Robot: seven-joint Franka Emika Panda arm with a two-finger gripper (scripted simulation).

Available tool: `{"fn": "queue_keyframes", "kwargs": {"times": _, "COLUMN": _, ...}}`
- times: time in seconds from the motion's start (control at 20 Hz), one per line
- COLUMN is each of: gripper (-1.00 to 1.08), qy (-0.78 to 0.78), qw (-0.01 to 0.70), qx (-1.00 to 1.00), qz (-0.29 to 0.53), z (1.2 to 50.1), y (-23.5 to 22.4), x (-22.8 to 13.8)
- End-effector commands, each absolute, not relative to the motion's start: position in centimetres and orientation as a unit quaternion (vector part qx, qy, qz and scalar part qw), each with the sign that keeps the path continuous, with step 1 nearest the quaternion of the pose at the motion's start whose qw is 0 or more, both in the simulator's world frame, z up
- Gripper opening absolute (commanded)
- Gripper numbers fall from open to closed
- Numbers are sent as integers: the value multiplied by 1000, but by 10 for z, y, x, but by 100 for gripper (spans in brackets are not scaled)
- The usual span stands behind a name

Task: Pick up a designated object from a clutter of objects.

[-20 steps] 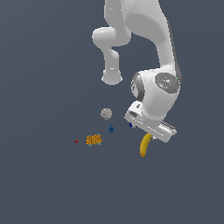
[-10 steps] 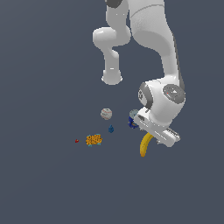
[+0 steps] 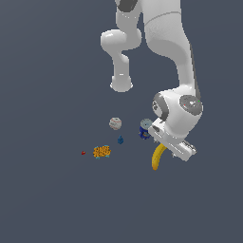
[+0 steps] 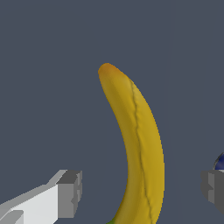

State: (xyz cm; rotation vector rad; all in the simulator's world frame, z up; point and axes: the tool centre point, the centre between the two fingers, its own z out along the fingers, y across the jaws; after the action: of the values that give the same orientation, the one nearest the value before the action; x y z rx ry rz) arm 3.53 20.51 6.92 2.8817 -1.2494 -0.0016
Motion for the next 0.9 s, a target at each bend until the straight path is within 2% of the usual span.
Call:
{"fn": "queue_keyframes", "kwargs": {"times": 0.0, "gripper": 100, "qy": -398, "qw": 0, "qx": 917, "qz": 0, "z": 69, "y": 205, "x": 36}}
{"fn": "queue_keyframes", "kwargs": {"times": 0.85, "gripper": 100, "qy": -400, "qw": 0, "qx": 917, "qz": 0, "z": 19, "y": 205, "x": 35}}
